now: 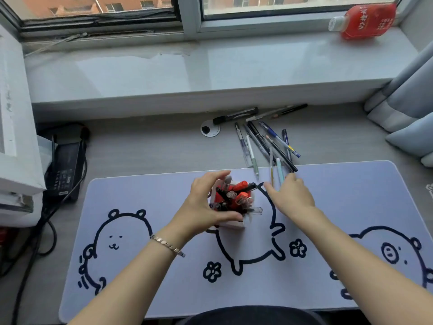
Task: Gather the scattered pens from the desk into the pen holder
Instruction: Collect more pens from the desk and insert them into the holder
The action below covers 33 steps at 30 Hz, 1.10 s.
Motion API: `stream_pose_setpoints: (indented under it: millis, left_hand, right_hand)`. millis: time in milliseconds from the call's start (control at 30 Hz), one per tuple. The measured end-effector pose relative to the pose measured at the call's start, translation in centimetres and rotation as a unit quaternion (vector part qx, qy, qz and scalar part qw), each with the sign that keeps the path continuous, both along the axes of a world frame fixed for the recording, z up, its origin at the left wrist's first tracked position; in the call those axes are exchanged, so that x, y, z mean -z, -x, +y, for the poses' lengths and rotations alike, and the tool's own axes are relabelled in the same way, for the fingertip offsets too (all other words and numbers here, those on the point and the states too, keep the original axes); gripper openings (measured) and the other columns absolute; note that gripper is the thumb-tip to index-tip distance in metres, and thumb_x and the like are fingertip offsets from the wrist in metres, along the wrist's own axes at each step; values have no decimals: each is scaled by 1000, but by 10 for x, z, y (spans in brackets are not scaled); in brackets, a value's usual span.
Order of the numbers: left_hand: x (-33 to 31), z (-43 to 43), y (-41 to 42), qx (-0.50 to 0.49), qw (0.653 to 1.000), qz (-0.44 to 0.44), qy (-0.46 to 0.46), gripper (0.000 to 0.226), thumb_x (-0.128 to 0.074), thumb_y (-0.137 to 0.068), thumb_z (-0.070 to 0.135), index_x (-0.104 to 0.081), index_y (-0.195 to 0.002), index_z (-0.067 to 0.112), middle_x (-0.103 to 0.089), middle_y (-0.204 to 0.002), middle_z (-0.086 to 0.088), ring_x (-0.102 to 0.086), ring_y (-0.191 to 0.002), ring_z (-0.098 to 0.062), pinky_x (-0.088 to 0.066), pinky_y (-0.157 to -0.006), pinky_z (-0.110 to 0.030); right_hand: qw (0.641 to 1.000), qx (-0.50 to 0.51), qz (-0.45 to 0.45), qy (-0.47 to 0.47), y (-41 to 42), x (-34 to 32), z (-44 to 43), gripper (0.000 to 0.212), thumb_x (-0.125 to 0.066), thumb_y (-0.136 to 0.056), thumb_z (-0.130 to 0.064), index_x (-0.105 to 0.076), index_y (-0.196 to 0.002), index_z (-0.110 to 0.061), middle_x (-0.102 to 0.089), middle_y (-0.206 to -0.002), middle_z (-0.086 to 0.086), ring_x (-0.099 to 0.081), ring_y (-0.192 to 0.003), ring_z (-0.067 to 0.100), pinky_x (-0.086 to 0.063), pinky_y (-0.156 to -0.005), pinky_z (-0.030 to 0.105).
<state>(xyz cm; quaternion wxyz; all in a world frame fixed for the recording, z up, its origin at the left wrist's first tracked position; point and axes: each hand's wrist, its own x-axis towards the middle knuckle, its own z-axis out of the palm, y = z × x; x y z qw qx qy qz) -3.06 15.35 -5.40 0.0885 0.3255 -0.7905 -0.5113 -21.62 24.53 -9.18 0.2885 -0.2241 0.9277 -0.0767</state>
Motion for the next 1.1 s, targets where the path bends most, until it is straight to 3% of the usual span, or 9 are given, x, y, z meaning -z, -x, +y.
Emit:
stream_pose_setpoints:
  millis: [100, 200, 300, 500, 667, 767, 867, 967, 1100]
  left_hand:
    - [0, -3, 10, 8, 1000, -6, -6, 59, -85, -55, 30, -47, -98, 36, -45, -105, 23, -40, -104, 9, -27, -83, 4]
    - [0, -1, 5, 7, 998, -7, -54, 74, -85, -55, 27, -41, -113, 41, -42, -116, 26, -37, -107, 26, -26, -84, 8]
    - [5, 1, -8, 16, 996, -14, -86, 96, -87, -52, 25, -28, -122, 53, -35, -130, 31, -30, -119, 21, -25, -88, 7]
    - [10, 10, -12, -2, 998, -27, -63, 101, -87, -54, 21, -27, -131, 47, -32, -128, 37, -38, -120, 4, -33, -100, -16]
    - [10, 10, -11, -15, 998, -29, -54, 96, -88, -52, 24, -34, -129, 42, -40, -127, 25, -41, -116, 9, -29, -90, 0]
    - [8, 10, -11, -18, 997, -34, -60, 95, -88, -51, 26, -36, -129, 41, -43, -127, 22, -44, -118, -5, -39, -99, -22]
    - [7, 10, -10, -25, 997, -24, -70, 93, -88, -49, 27, -38, -124, 48, -46, -128, 20, -46, -120, -7, -44, -101, -36]
    - [5, 11, -10, -32, 996, -18, -85, 90, -88, -48, 26, -39, -121, 48, -49, -124, 22, -49, -117, -5, -47, -98, -37]
    - [6, 11, -10, -36, 995, -15, -88, 92, -88, -47, 30, -40, -124, 43, -51, -123, 18, -51, -116, -7, -46, -99, -36]
  right_hand:
    - [999, -19, 44, -5, -9, 10, -10, 50, -48, -91, -32, -35, -123, 5, -45, -129, 23, -45, -117, 38, -44, -86, 43]
    - [998, -27, 50, 7, -9, 16, -9, 35, -43, -91, -12, -36, -120, 7, -46, -127, 24, -47, -114, 39, -44, -82, 43]
    - [995, -15, -18, 95, 1, 1, 6, 20, -34, -91, -3, -41, -108, 4, -54, -109, 26, -54, -90, 39, -37, -66, 37]
    - [970, -129, -118, 170, 21, -90, 57, 29, -39, -95, -31, -48, -122, -34, -54, -69, 3, -48, -53, 6, -36, -56, 24]
    - [960, -228, -128, 101, 11, -152, 60, 20, -43, -90, -41, -56, -100, -52, -59, -61, -4, -51, -48, -11, -37, -48, 4]
    - [957, -264, -114, 38, -7, -152, 39, 24, -42, -92, -43, -62, -104, -42, -63, -71, -11, -56, -61, -2, -43, -60, 13]
    - [955, -276, -96, 46, -25, -130, 11, 25, -46, -92, -32, -68, -101, -26, -71, -89, 2, -62, -67, 14, -47, -66, 26]
    - [956, -263, -67, 116, -40, -110, -8, 20, -54, -86, -22, -73, -93, -16, -71, -91, 9, -61, -63, 16, -49, -62, 22]
    - [916, -224, 101, 317, -51, -87, -3, 13, -62, -83, -25, -71, -82, -15, -68, -83, 5, -65, -68, 21, -54, -63, 34]
